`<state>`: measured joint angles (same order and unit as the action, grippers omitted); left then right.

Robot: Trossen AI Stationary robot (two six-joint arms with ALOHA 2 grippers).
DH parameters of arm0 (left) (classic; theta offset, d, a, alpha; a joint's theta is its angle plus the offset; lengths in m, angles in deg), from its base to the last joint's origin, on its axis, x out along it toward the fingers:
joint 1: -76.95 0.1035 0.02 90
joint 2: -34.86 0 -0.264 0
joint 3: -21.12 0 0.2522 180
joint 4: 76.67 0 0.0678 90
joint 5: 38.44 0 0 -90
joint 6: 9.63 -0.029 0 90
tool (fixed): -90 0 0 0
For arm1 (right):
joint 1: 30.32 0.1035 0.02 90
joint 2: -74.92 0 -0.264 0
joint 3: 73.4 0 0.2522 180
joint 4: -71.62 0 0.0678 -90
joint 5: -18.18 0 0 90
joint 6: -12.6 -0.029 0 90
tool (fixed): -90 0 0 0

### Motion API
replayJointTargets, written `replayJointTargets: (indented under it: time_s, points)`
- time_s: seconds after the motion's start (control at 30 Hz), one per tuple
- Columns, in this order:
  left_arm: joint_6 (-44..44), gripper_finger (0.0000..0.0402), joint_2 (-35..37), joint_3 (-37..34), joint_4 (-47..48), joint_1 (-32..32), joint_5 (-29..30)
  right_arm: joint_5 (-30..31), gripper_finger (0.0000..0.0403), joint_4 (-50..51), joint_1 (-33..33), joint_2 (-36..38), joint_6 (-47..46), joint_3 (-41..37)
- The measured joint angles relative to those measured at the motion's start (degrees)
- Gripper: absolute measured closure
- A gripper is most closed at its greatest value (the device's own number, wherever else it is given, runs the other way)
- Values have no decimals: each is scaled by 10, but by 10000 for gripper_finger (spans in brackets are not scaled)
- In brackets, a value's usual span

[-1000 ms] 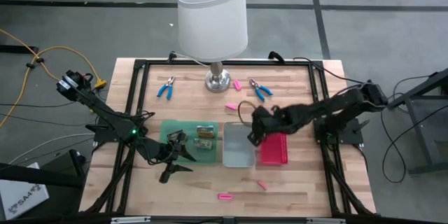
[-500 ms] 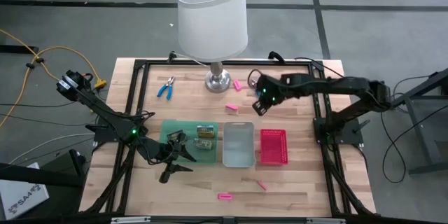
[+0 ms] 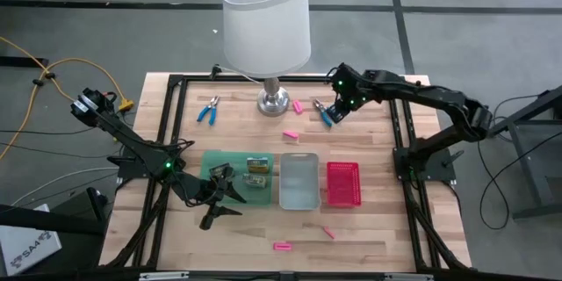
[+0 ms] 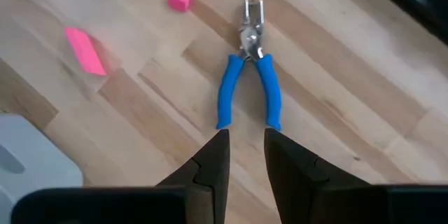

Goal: Pick & Place School Supplies
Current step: Put the blue hole puncher into the gray bin

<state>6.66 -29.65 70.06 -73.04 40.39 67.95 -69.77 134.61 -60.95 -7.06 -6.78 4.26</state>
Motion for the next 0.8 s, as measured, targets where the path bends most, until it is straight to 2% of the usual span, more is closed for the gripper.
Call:
replayJointTargets:
  time_s: [0.2,0.43,0.8]
  points:
    - [1,236,0,0,0,0,-1,-1,321,-2,-3,-3,31,0]
    - [2,236,0,0,-1,0,-1,-4,319,13,-14,-47,23,0]
    - [2,236,0,0,-5,0,-1,-7,254,6,-28,-116,56,0]
